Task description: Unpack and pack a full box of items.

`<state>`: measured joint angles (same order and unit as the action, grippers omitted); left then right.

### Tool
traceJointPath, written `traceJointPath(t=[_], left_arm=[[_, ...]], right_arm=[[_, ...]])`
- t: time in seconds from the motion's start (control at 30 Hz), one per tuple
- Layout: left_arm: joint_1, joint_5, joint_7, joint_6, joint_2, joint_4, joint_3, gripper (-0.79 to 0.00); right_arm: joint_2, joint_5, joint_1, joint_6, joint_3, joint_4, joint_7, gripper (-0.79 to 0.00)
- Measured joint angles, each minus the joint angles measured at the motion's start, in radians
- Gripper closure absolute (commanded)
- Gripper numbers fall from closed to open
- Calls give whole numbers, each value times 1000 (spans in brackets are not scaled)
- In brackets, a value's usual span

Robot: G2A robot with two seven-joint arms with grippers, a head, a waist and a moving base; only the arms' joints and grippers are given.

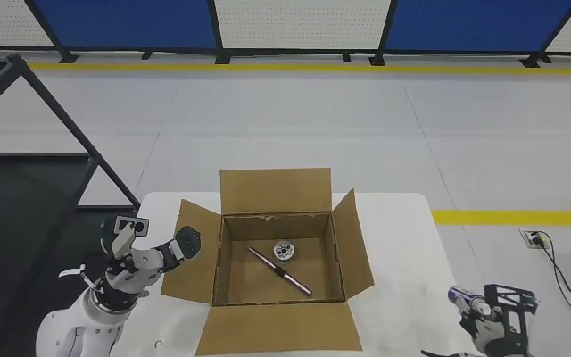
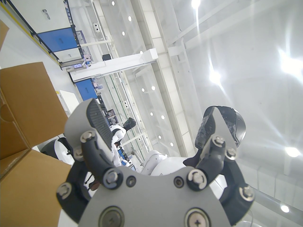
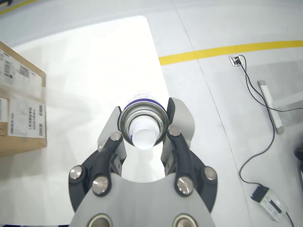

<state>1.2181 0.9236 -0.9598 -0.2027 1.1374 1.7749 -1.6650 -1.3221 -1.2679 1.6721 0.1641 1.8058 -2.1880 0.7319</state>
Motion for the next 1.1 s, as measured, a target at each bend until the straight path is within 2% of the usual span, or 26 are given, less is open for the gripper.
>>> traceJointPath(t=[0.27, 0.57, 1.1], left_arm=[[0, 0, 0, 0, 0, 0, 0, -785], [0, 0, 0, 0, 0, 0, 0, -785], [0, 0, 0, 0, 0, 0, 0, -785]], right_arm=[[10, -114, -146, 3, -48, 136, 196, 0], [18, -200, -246, -48, -96, 216, 332, 0], [22, -169, -350, -51, -104, 337, 393, 0]])
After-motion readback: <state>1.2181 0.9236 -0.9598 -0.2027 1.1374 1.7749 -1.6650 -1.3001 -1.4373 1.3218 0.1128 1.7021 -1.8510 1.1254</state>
